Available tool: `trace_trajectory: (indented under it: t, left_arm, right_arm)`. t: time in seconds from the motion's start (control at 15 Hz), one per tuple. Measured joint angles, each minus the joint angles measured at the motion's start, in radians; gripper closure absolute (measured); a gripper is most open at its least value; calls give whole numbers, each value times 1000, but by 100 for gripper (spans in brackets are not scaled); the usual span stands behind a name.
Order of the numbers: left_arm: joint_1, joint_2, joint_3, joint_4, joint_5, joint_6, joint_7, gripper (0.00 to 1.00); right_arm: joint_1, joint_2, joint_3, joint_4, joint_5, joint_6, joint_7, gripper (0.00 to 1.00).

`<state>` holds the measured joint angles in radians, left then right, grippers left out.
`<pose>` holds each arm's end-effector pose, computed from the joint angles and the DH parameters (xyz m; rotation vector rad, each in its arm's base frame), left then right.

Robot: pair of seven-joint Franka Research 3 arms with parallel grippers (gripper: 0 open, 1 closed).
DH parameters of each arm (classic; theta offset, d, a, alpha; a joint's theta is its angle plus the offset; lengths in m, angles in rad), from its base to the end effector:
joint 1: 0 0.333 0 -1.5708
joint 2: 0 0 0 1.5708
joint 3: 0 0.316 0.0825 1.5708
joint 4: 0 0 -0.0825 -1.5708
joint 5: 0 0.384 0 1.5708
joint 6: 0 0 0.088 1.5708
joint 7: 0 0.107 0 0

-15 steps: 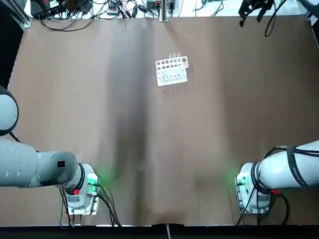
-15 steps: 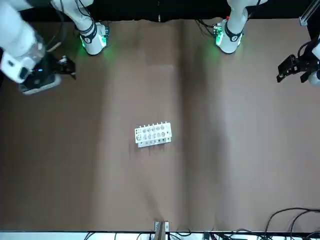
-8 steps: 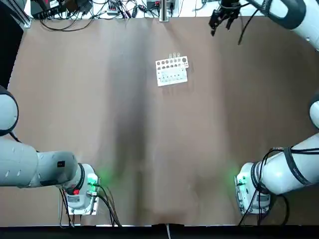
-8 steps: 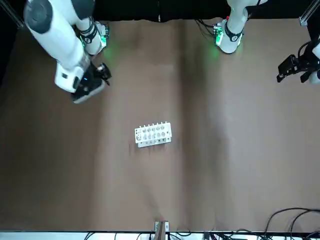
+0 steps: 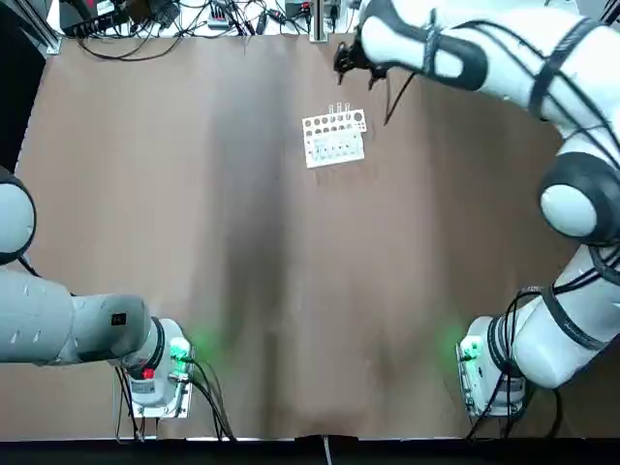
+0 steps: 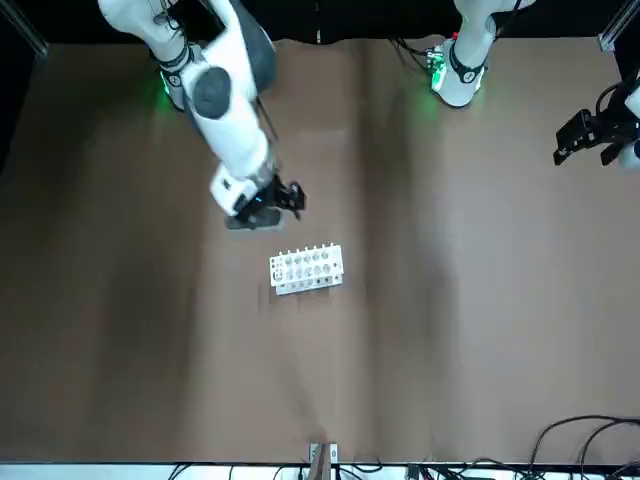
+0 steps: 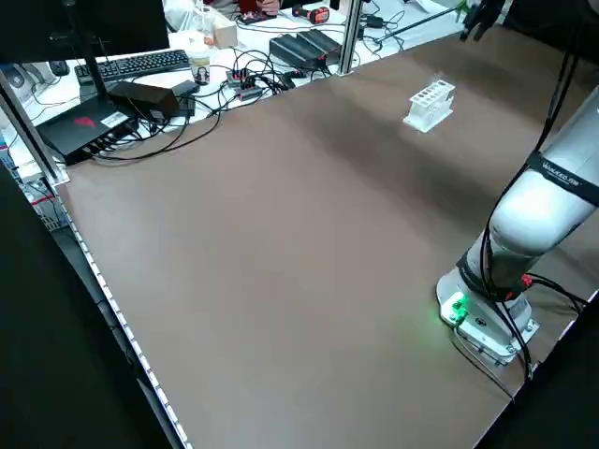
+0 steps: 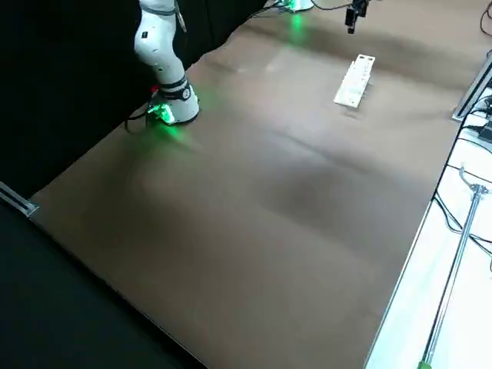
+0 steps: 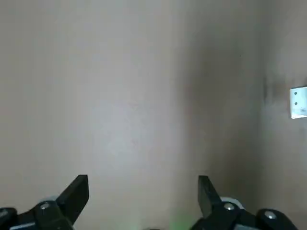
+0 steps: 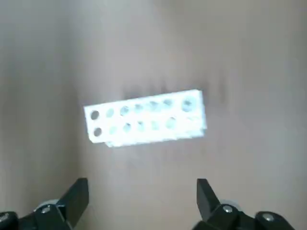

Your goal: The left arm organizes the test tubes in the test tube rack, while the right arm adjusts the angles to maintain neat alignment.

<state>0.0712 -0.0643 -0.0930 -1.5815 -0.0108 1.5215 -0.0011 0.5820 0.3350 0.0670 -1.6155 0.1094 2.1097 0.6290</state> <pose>0.5294 -0.0145 0.6498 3.1366 -0.0331 0.0062 0.5361 0.4068 0.4477 -2.9487 0.0504 -0.0836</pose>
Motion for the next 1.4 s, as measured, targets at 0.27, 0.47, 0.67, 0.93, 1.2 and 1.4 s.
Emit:
trace_trajectory:
  t: [0.27, 0.47, 0.67, 0.93, 1.2, 1.4]
  left_arm:
    - [8, 0, 0, 0, 0, -1, 0, 0]
    - [12, 1, 1, -2, 0, -2, 1, 0]
    - [19, 1, 1, -2, 0, -2, 2, 0]
    - [23, 2, 1, -2, 0, -2, 4, 0]
    - [23, 2, 1, -2, 0, -2, 4, 0]
    - [23, 2, 1, -2, 0, -2, 4, 0]
  right_arm:
    - [56, 167, -4, 40, -27, 156, 36, 10]
    - [69, 252, -8, 80, -86, 172, 41, 48]
    - [69, 261, -15, 88, -135, 172, 41, 77]
    - [64, 262, -24, 88, -197, 172, 41, 81]
    - [57, 273, -29, 88, -226, 172, 41, 81]
    - [53, 279, -29, 88, -227, 173, 41, 81]
